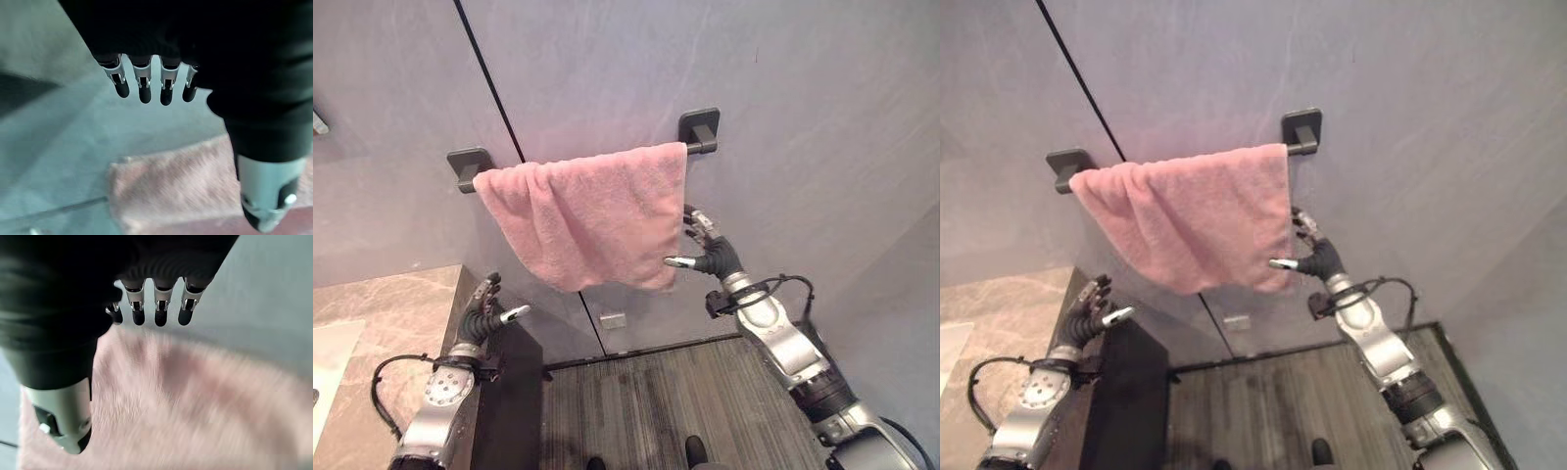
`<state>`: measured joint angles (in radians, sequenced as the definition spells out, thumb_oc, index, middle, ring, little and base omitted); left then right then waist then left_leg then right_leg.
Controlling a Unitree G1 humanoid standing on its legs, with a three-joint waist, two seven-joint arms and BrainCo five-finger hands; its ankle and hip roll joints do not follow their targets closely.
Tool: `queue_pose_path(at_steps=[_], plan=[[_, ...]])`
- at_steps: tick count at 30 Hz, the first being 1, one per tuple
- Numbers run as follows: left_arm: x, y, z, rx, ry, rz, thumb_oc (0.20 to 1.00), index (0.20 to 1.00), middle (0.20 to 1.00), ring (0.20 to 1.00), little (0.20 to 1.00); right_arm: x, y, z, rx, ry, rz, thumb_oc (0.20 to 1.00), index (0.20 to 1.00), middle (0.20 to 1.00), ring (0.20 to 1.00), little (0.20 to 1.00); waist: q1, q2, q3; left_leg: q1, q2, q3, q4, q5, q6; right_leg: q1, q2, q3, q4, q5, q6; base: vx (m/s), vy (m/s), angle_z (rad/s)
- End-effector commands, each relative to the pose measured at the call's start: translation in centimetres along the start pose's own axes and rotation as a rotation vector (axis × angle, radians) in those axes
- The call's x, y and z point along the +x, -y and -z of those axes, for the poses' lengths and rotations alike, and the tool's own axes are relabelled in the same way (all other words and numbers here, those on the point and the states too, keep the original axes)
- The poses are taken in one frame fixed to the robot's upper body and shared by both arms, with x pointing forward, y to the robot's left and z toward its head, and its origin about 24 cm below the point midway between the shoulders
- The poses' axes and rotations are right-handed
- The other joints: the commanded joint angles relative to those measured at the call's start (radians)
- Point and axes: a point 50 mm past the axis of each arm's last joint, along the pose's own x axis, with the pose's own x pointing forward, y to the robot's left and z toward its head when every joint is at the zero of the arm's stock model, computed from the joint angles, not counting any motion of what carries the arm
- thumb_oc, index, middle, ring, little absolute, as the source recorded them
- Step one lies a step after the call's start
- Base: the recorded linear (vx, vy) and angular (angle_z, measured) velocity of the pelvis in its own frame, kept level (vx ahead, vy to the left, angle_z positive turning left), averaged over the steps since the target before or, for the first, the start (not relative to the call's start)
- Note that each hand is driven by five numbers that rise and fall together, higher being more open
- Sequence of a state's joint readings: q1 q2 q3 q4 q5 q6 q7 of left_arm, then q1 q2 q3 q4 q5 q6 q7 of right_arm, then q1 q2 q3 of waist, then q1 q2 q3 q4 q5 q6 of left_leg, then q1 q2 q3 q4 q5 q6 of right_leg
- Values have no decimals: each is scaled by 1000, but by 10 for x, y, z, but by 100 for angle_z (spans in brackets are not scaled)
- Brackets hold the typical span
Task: Put brush and paste in cup on sink, flatten towel.
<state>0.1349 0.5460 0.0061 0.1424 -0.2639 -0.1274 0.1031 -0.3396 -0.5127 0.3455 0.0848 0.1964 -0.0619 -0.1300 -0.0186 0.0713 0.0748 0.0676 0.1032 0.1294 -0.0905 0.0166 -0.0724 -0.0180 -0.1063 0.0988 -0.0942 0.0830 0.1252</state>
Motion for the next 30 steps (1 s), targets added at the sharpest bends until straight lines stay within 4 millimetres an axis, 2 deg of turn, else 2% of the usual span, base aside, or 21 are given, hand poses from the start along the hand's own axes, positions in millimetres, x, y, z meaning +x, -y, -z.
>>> queue_pose_path(at_steps=[1,3,4,5,10,11,14,16,18,19,22,24,28,30], plan=[[6,-31,-41,221,180,-27,1000,1000,1000,1000,1000,1,19,-36,-204,184,22,1000,1000,1000,1000,1000,-4,-60,-33,-12,20,-22,3,-10,-19,15,-94,-25,7,-29,62,0,0,0],[0,-42,-55,340,239,-14,1000,1000,1000,1000,1000,-5,35,-55,-387,271,1,1000,1000,1000,1000,1000,-4,-62,-33,-13,21,-23,3,-12,-21,15,-96,-29,7,-30,65,0,0,0],[-2,-43,-57,359,249,-9,1000,1000,1000,1000,1000,-8,40,-58,-410,285,8,1000,1000,1000,1000,1000,-6,-62,-34,-12,22,-23,3,-13,-21,15,-96,-30,7,-31,66,0,0,0],[-5,-47,-69,437,299,3,1000,1000,1000,1000,1000,-11,47,-64,-490,309,0,1000,1000,1000,1000,1000,-6,-62,-34,-13,22,-23,3,-13,-22,13,-96,-31,7,-30,68,0,0,0],[-22,-67,-97,606,384,18,1000,1000,1000,1000,1000,-28,65,-85,-672,385,-4,1000,1000,1000,1000,1000,-8,-63,-32,-19,23,-17,3,-14,-26,2,-96,-30,7,-23,77,-4,4,-2],[-23,-67,-98,607,383,19,1000,1000,1000,1000,1000,-28,65,-85,-671,385,-4,1000,1000,1000,1000,1000,-8,-64,-33,-19,23,-17,3,-14,-26,2,-96,-30,7,-23,77,-14,13,-6],[-41,-86,-137,765,496,-11,1000,1000,1000,1000,1000,-40,79,-107,-748,458,27,1000,1000,1000,1000,1000,-2,-63,-31,-24,24,-10,3,-14,-30,-12,-97,-25,7,-17,85,-15,13,-5],[-44,-91,-144,778,514,-30,1000,1000,1000,1000,1000,-41,81,-112,-757,475,29,1000,1000,1000,1000,1000,-1,-65,-31,-24,25,-8,3,-13,-31,-13,-97,-24,7,-18,85,-4,2,-6],[-47,-97,-165,809,590,-64,1000,1000,1000,1000,1000,-43,85,-122,-789,516,43,1000,1000,1000,1000,1000,4,-64,-33,-27,25,-10,3,-11,-34,-13,-97,-29,7,-17,87,0,0,0],[-47,-97,-165,809,590,-64,1000,1000,1000,1000,1000,-43,85,-123,-788,517,44,1000,1000,1000,1000,1000,3,-64,-32,-27,25,-10,3,-11,-34,-14,-97,-29,7,-17,87,0,2,3],[-45,-102,-192,869,675,-90,1000,1000,1000,1000,1000,-37,88,-130,-822,542,44,1000,1000,1000,1000,1000,7,-60,-35,-33,26,-13,3,-7,-39,-14,-98,-37,7,-16,88,0,0,0],[-43,-103,-198,900,689,-101,1000,1000,1000,1000,1000,-35,88,-132,-825,545,41,1000,1000,1000,1000,1000,6,-59,-35,-34,26,-13,3,-7,-40,-14,-98,-38,7,-16,88,0,0,0],[-43,-107,-219,950,738,-117,1000,1000,1000,1000,1000,-33,85,-125,-819,512,2,1000,1000,1000,1000,1000,-1,-47,-33,-34,26,-11,3,-5,-42,-16,-98,-40,7,-15,86,0,0,0],[-42,-107,-222,951,751,-116,1000,1000,1000,1000,1000,-33,85,-123,-817,503,-3,1000,1000,1000,1000,1000,-4,-44,-31,-34,26,-11,3,-5,-42,-16,-99,-42,7,-15,87,0,0,0]])
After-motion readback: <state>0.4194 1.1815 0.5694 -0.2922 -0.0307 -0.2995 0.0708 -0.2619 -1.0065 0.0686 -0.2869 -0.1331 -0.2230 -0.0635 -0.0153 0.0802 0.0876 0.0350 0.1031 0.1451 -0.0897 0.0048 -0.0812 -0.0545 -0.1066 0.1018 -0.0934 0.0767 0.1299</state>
